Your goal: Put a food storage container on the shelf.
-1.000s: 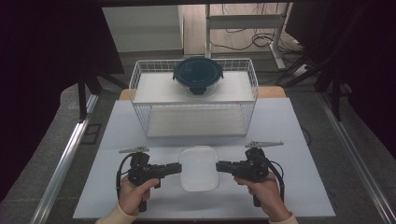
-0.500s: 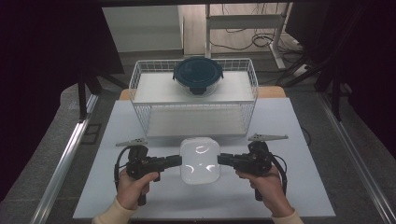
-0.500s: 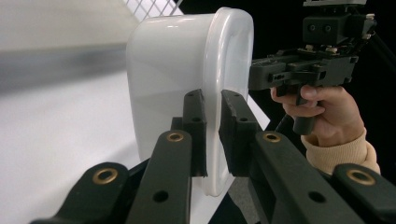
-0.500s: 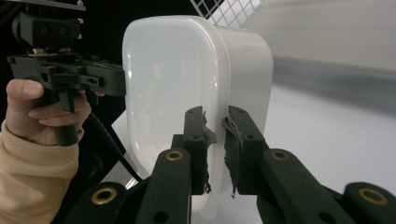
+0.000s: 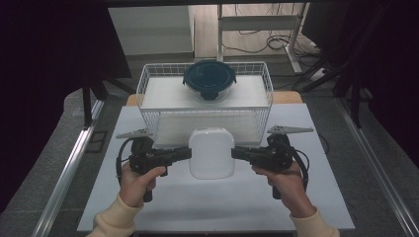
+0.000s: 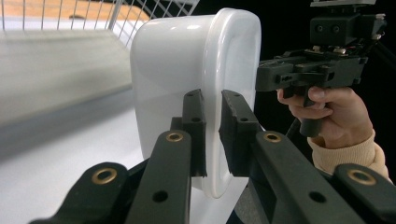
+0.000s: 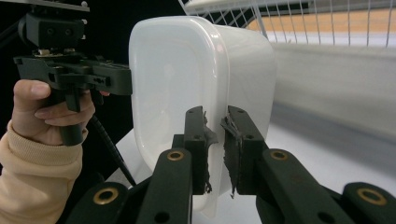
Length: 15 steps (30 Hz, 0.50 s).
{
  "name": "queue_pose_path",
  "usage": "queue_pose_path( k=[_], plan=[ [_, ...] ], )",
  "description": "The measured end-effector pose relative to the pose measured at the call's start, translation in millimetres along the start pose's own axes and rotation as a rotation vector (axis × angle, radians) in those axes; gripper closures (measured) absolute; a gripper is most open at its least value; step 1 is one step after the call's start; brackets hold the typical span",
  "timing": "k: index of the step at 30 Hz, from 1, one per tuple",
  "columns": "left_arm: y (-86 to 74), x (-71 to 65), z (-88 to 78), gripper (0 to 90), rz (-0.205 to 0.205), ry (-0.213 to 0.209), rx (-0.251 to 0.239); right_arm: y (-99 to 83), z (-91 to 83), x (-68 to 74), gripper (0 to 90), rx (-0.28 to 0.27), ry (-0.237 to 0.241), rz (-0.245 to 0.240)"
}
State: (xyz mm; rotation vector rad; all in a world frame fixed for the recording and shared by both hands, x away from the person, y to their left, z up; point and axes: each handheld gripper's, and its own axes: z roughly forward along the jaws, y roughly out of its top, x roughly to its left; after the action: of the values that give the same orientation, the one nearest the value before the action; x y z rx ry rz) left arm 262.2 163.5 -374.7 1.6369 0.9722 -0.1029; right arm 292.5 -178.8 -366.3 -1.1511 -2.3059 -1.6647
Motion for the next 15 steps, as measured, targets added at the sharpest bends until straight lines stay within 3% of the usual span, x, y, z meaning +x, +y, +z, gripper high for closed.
queue_pose_path(
  k=[6, 15],
  plan=[
    [19.5, -5.9, -6.2, 80.8, 0.027, 0.011, -0.022, 24.7, -7.8, 14.1, 79.5, -0.019, -0.013, -0.049],
    [43.8, -11.0, -14.2, 80.7, 0.061, 0.024, -0.046, 48.5, -9.7, 22.1, 79.5, -0.020, -0.028, -0.088]
  ],
)
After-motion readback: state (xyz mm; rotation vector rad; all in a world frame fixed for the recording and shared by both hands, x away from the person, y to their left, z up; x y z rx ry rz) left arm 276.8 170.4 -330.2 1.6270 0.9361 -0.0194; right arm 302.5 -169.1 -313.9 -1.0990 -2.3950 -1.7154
